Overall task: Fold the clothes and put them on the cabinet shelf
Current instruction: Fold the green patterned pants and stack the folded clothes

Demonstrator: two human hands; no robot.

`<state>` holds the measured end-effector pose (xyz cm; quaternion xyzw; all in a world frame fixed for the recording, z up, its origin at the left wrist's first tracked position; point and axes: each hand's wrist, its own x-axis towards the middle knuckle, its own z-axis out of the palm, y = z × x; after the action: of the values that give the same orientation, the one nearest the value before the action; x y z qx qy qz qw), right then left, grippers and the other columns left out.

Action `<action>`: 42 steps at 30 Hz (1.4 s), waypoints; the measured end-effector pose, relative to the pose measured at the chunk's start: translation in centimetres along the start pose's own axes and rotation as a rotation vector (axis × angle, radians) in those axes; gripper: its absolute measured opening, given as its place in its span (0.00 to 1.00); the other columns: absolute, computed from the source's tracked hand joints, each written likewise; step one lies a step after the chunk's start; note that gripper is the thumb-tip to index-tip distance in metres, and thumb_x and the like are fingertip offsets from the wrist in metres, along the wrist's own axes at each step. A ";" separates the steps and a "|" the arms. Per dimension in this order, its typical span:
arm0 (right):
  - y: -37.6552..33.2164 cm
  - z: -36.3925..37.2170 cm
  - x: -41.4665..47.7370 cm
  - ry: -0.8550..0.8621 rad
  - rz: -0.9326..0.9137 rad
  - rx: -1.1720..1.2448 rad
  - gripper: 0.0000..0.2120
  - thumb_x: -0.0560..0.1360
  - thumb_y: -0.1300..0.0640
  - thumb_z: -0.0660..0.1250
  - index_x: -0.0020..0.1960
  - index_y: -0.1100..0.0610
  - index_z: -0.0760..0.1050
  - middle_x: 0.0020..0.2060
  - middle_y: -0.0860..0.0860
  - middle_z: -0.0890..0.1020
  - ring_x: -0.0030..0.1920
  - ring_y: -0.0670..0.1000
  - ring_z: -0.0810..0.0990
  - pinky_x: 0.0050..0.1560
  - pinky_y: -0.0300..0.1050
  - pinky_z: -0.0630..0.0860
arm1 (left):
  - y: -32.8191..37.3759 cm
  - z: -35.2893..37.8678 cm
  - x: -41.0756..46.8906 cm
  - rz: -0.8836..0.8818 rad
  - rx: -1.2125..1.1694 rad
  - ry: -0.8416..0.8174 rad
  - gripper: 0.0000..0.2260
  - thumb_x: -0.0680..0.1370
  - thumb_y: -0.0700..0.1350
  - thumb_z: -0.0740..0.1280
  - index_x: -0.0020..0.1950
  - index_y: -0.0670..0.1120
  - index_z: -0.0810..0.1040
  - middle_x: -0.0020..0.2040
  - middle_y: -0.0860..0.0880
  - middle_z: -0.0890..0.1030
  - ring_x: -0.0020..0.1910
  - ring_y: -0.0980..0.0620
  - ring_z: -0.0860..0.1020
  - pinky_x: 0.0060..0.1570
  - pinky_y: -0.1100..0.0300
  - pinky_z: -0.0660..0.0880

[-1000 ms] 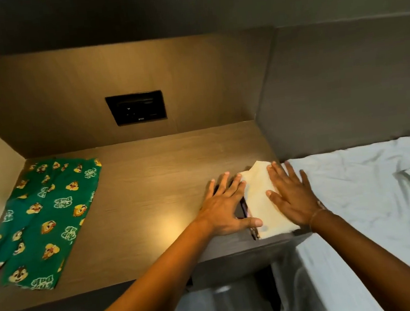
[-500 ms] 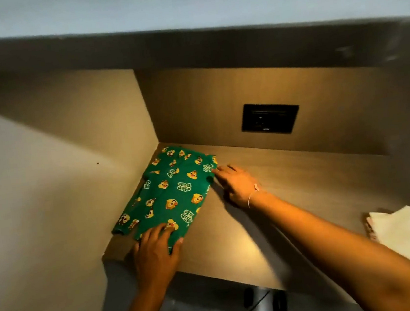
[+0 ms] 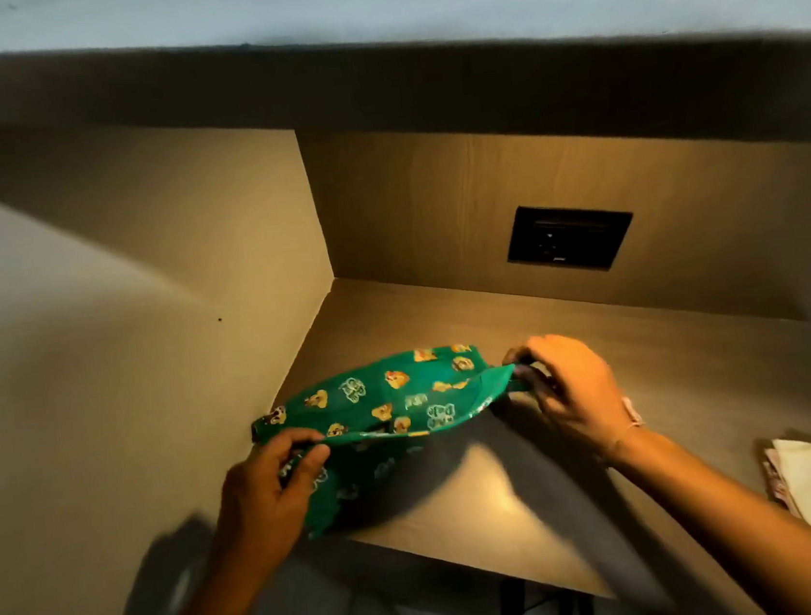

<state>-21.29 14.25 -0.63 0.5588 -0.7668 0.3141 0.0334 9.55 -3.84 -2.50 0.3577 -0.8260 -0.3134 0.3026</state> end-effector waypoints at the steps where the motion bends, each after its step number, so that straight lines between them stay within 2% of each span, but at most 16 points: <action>1: 0.0 -1.7 -0.2 0.013 0.017 0.010 0.07 0.78 0.47 0.59 0.49 0.48 0.73 0.40 0.48 0.82 0.40 0.52 0.79 0.41 0.49 0.75 | 0.5 -0.4 1.0 0.008 -0.033 -0.015 0.06 0.75 0.55 0.71 0.49 0.57 0.79 0.42 0.61 0.83 0.41 0.64 0.81 0.37 0.69 0.76; 3: 0.3 -3.6 0.1 -0.011 0.123 -0.023 0.07 0.77 0.47 0.63 0.50 0.48 0.75 0.39 0.47 0.83 0.39 0.51 0.80 0.39 0.47 0.75 | 1.5 0.1 3.8 -0.004 0.005 -0.083 0.04 0.74 0.52 0.72 0.47 0.56 0.81 0.43 0.62 0.84 0.42 0.64 0.81 0.40 0.66 0.77; 6: 1.1 -4.2 2.0 -0.131 0.335 -0.095 0.05 0.76 0.51 0.67 0.50 0.49 0.79 0.44 0.49 0.86 0.48 0.54 0.82 0.44 0.48 0.75 | 2.8 3.3 9.1 -0.049 0.184 -0.205 0.01 0.75 0.49 0.72 0.45 0.55 0.82 0.44 0.53 0.85 0.44 0.50 0.82 0.43 0.55 0.78; 9: 1.1 -6.6 4.2 -0.021 0.455 -0.084 0.05 0.75 0.53 0.68 0.49 0.49 0.81 0.46 0.52 0.86 0.51 0.58 0.82 0.48 0.48 0.75 | 5.5 5.5 14.2 -0.027 0.265 -0.168 0.03 0.76 0.48 0.70 0.47 0.52 0.83 0.47 0.48 0.85 0.45 0.47 0.80 0.40 0.56 0.74; 12: -0.3 -11.1 5.1 0.277 0.378 -0.104 0.04 0.74 0.53 0.68 0.48 0.50 0.82 0.43 0.53 0.86 0.47 0.59 0.83 0.46 0.51 0.78 | 9.8 4.6 17.4 0.123 0.139 0.095 0.05 0.76 0.48 0.69 0.49 0.51 0.83 0.46 0.47 0.85 0.44 0.45 0.82 0.41 0.56 0.76; 14: -1.5 -14.0 3.6 0.472 0.258 -0.144 0.05 0.75 0.52 0.67 0.48 0.49 0.81 0.41 0.50 0.86 0.42 0.55 0.84 0.42 0.51 0.79 | 12.6 3.0 17.7 0.305 0.002 0.261 0.06 0.77 0.49 0.68 0.51 0.51 0.82 0.45 0.51 0.84 0.45 0.53 0.81 0.44 0.59 0.76; 18: -2.8 -15.5 -4.2 0.492 0.127 -0.230 0.10 0.77 0.51 0.62 0.53 0.49 0.79 0.46 0.47 0.85 0.43 0.47 0.80 0.43 0.43 0.76 | 13.5 0.9 13.4 0.589 0.016 0.353 0.07 0.78 0.48 0.68 0.55 0.51 0.80 0.48 0.58 0.78 0.45 0.63 0.74 0.49 0.74 0.70; 20: -2.0 -13.1 -8.9 0.376 0.127 -0.238 0.11 0.76 0.51 0.62 0.53 0.52 0.80 0.46 0.50 0.84 0.44 0.50 0.80 0.45 0.42 0.74 | 11.0 2.4 10.1 0.647 0.054 0.247 0.06 0.77 0.48 0.67 0.50 0.49 0.82 0.47 0.54 0.80 0.46 0.59 0.75 0.52 0.74 0.68; 23: -0.5 -7.6 -15.2 0.131 0.243 -0.291 0.07 0.70 0.57 0.74 0.48 0.53 0.83 0.40 0.52 0.84 0.39 0.56 0.82 0.39 0.50 0.78 | 5.7 5.9 5.2 0.626 0.151 -0.112 0.19 0.79 0.57 0.61 0.45 0.46 0.85 0.45 0.49 0.84 0.48 0.50 0.78 0.52 0.57 0.74; 25: 0.1 -4.4 -18.5 -0.039 0.311 -0.282 0.05 0.68 0.56 0.75 0.43 0.50 0.82 0.35 0.49 0.83 0.37 0.56 0.81 0.36 0.49 0.77 | 2.1 7.7 2.4 0.565 0.302 -0.360 0.23 0.80 0.63 0.53 0.46 0.52 0.83 0.47 0.54 0.84 0.50 0.49 0.79 0.50 0.50 0.73; 27: 0.2 -2.8 -20.6 -0.115 0.371 -0.257 0.04 0.73 0.48 0.68 0.45 0.47 0.80 0.36 0.44 0.83 0.39 0.52 0.81 0.39 0.47 0.77 | -0.6 8.6 1.2 0.524 0.362 -0.505 0.16 0.78 0.64 0.55 0.47 0.58 0.79 0.48 0.61 0.81 0.52 0.55 0.76 0.48 0.52 0.72; 30: 0.5 -2.5 -20.6 -0.022 0.493 -0.218 0.10 0.76 0.41 0.60 0.50 0.43 0.77 0.42 0.41 0.83 0.43 0.46 0.79 0.42 0.46 0.77 | -0.6 10.0 2.8 0.515 0.363 -0.498 0.07 0.74 0.59 0.61 0.51 0.61 0.75 0.50 0.63 0.79 0.54 0.65 0.68 0.49 0.54 0.70; 32: 1.1 -2.4 -18.9 0.079 0.564 -0.200 0.13 0.76 0.41 0.59 0.54 0.44 0.77 0.46 0.44 0.83 0.47 0.48 0.80 0.44 0.48 0.79 | 1.7 12.2 5.1 0.535 0.344 -0.497 0.13 0.74 0.57 0.60 0.57 0.60 0.74 0.55 0.58 0.79 0.57 0.62 0.70 0.55 0.48 0.72; 34: 2.2 -1.9 -16.5 0.088 0.631 -0.193 0.18 0.77 0.42 0.59 0.63 0.48 0.74 0.57 0.49 0.82 0.57 0.53 0.78 0.55 0.53 0.77 | 5.1 15.3 7.6 0.551 0.322 -0.568 0.21 0.76 0.60 0.56 0.67 0.56 0.71 0.67 0.52 0.76 0.67 0.53 0.70 0.65 0.39 0.66; 37: 4.5 -0.9 -13.8 -0.097 0.760 -0.299 0.27 0.79 0.42 0.55 0.76 0.48 0.58 0.76 0.50 0.63 0.76 0.55 0.58 0.74 0.56 0.58 | 8.8 20.0 11.0 0.574 0.422 -0.702 0.28 0.79 0.62 0.49 0.78 0.52 0.57 0.79 0.49 0.57 0.78 0.48 0.53 0.74 0.42 0.50; 42: 7.0 0.5 -13.0 -0.303 0.788 -0.389 0.30 0.80 0.38 0.45 0.78 0.47 0.44 0.79 0.49 0.46 0.78 0.54 0.39 0.76 0.60 0.39 | 5.9 22.5 14.1 0.472 0.695 -0.766 0.28 0.81 0.62 0.41 0.79 0.54 0.46 0.80 0.50 0.46 0.78 0.48 0.43 0.75 0.41 0.40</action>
<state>-22.36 26.12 -9.41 0.2478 -0.9616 0.0681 -0.0966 -17.05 -4.79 -8.24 0.1027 -0.9890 -0.0543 -0.0919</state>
